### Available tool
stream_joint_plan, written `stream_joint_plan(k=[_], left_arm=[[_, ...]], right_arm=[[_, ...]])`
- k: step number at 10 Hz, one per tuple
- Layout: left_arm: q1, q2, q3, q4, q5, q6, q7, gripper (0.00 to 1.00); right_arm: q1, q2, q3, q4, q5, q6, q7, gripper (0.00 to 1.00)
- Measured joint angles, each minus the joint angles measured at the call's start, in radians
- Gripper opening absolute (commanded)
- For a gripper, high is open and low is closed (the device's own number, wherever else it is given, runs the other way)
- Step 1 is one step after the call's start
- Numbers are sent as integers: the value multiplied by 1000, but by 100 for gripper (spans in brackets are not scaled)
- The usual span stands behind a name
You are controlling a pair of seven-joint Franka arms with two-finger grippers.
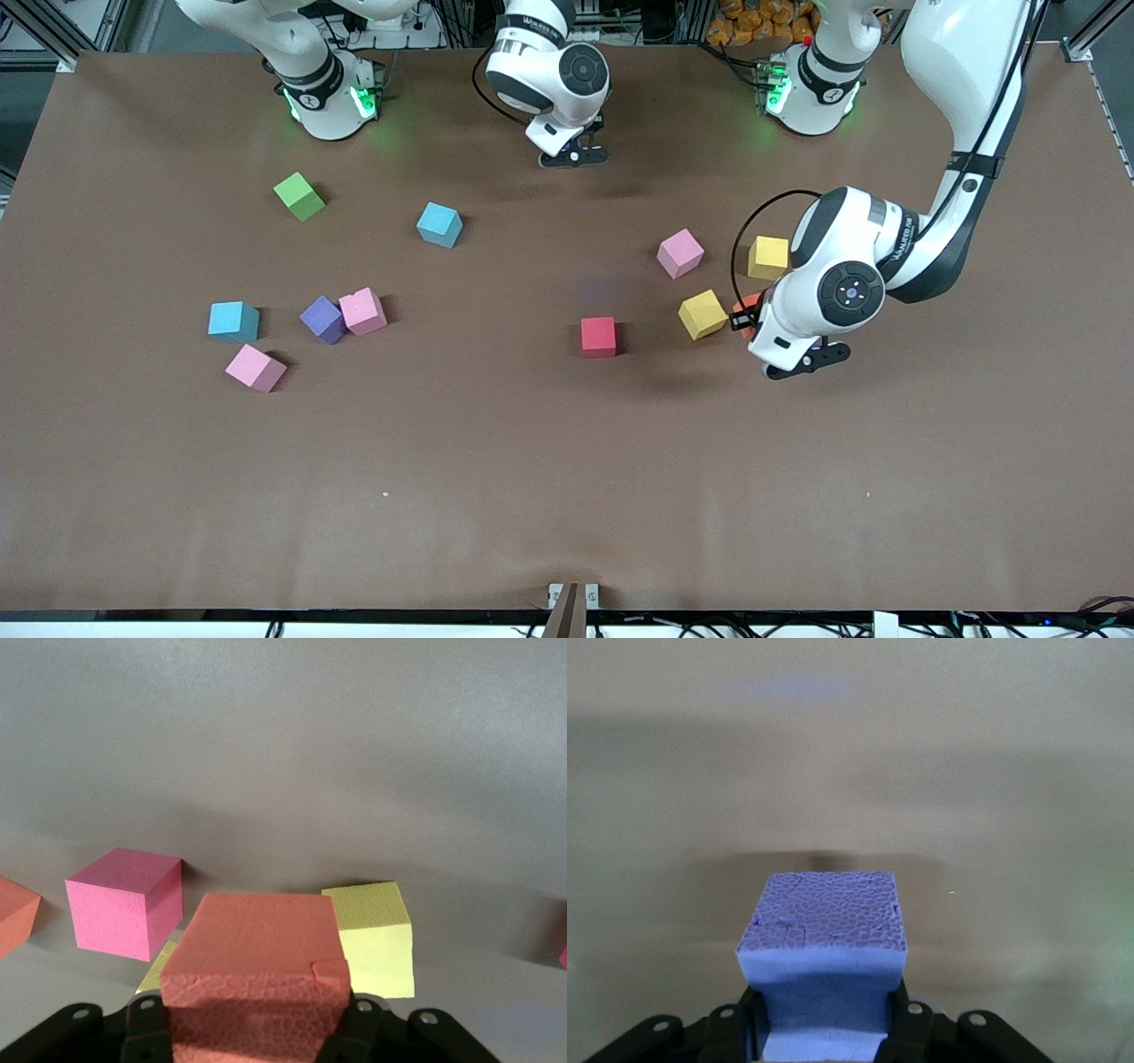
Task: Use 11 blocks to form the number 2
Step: 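Carry the purple cube with the right gripper toward the table's middle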
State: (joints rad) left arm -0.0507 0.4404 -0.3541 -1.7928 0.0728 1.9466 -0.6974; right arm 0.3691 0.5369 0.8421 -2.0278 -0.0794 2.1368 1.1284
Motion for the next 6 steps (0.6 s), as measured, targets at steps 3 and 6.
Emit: stream_joint_plan(k=[3,6], left_arm=[[-1,0,0,0,0,0,0,0],[-2,1,-1,0,0,0,0,0]], right_arm=[[-1,15,-35,0,0,16,-2,0],[-8,49,-82,0,-1,51,-26,0]])
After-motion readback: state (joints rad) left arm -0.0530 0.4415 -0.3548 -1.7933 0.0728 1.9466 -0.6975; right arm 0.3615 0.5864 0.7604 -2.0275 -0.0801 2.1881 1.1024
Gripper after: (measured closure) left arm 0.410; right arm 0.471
